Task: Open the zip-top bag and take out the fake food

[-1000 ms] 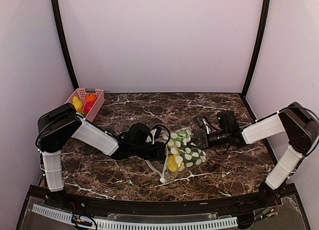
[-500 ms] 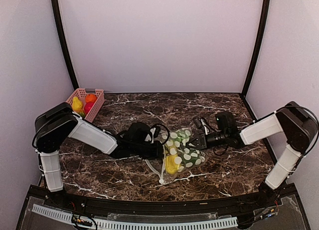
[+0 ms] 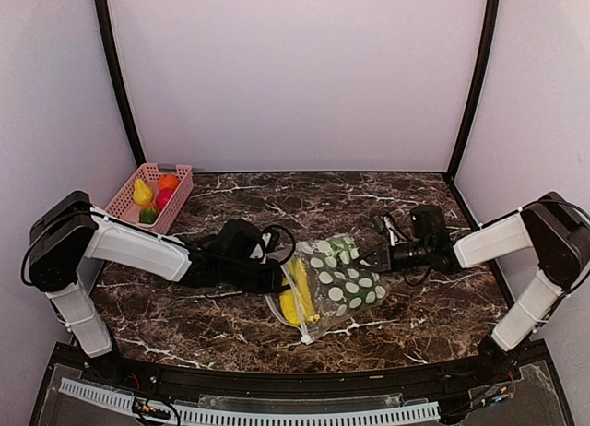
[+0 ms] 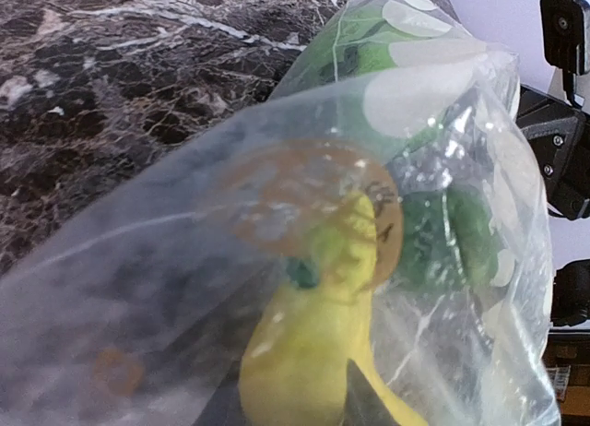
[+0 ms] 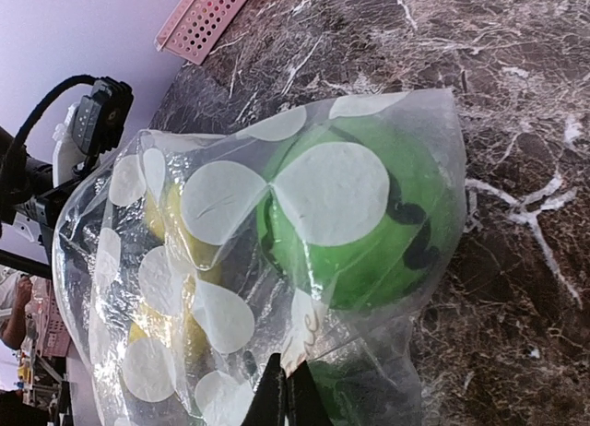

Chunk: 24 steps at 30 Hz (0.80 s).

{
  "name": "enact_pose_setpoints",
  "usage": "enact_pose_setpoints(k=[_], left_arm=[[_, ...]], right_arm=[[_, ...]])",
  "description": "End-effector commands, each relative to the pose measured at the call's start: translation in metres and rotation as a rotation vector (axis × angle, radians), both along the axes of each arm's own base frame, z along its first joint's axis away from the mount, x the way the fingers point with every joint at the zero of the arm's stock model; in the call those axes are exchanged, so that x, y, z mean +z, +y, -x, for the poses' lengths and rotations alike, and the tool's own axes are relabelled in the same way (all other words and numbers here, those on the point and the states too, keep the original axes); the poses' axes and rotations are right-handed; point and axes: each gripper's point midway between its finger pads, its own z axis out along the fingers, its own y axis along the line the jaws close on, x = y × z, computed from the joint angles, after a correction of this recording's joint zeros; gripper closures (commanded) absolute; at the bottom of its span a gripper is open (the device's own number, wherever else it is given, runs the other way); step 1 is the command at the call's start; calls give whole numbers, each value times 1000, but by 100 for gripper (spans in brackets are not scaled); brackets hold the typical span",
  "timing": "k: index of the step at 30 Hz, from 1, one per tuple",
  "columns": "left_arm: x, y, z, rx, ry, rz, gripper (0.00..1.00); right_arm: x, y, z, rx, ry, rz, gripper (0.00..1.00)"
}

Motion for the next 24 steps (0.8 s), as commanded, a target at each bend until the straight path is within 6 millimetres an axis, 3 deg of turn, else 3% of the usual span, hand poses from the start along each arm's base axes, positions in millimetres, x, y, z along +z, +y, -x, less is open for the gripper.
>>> enact_pose_setpoints(k=[1,6,11,15,18,24], left_arm=[[7,35,3,41,-19,-76,75],[24,60,-4,106,-48,-62,76],[37,69,-2,110,-59,-55,77],[40,84,1,110,-57,-91,77],[33,100,7,92,-37,-178,77],[53,135,-2,140,-91,-242,77]], right_arm=[[2,-13,-5,-43,-14,12,100],[1,-16,-6,-51,-11,13,100],[0,-18,-7,-58,-9,16,100],[0,-21,-8,-64,-12,18,100],[1,-22,-8,-65,-13,17,100],[3,-22,-9,-63,-17,11,100]])
